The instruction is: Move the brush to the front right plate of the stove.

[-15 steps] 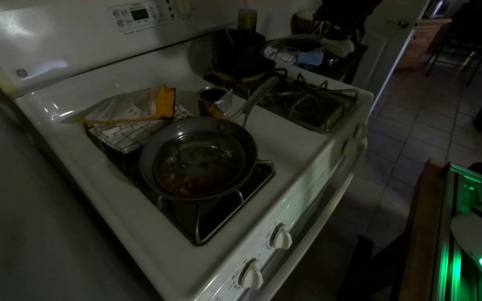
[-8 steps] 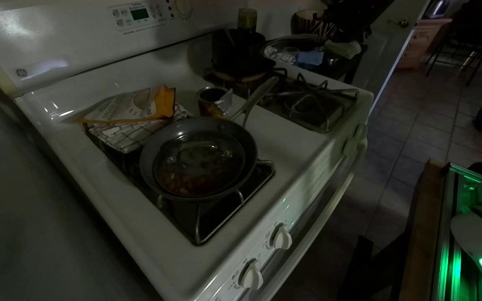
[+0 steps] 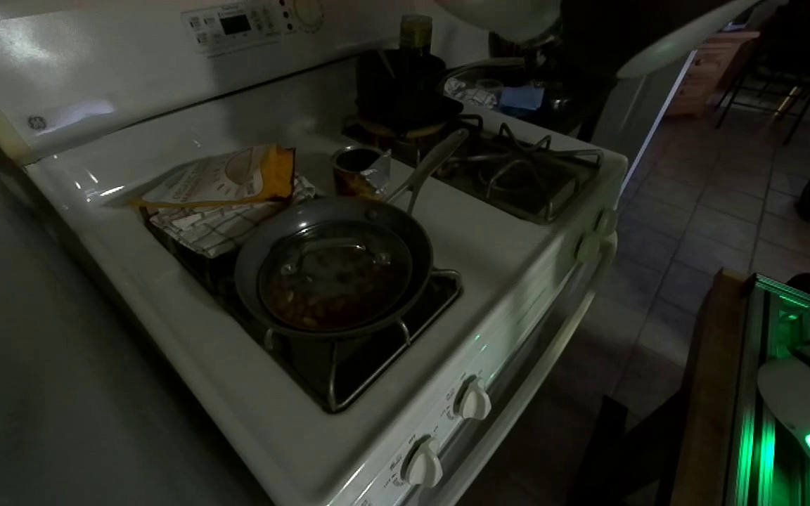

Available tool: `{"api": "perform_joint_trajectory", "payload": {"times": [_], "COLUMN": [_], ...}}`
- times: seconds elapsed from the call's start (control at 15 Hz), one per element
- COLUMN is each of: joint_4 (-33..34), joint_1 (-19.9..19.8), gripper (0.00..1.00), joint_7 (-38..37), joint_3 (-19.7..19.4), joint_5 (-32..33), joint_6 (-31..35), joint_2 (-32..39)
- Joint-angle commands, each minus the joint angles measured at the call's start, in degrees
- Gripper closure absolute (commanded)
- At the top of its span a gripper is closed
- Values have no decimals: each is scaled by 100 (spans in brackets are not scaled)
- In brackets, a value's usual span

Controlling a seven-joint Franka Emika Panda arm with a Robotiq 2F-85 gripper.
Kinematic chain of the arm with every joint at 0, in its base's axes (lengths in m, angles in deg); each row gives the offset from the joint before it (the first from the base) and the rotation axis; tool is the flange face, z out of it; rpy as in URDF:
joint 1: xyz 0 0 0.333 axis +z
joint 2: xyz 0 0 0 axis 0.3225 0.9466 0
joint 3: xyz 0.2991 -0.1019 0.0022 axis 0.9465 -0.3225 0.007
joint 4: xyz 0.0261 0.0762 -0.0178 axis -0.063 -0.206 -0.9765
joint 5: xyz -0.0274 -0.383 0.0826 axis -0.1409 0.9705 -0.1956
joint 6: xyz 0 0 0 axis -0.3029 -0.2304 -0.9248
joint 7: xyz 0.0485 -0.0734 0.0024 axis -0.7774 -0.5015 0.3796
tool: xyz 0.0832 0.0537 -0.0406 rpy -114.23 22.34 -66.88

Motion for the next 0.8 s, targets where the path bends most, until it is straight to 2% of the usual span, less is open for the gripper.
{"api": "perform_joint_trajectory", "payload": {"times": [0.0, 0.73], "joint_4": [41, 241], "joint_1": [195, 160], "gripper": [95, 95], "joint_7": [52, -213], "joint_3": [139, -32], "joint_5": [332, 797], "joint_6": [-396, 472], "joint_2": [449, 1485]}}
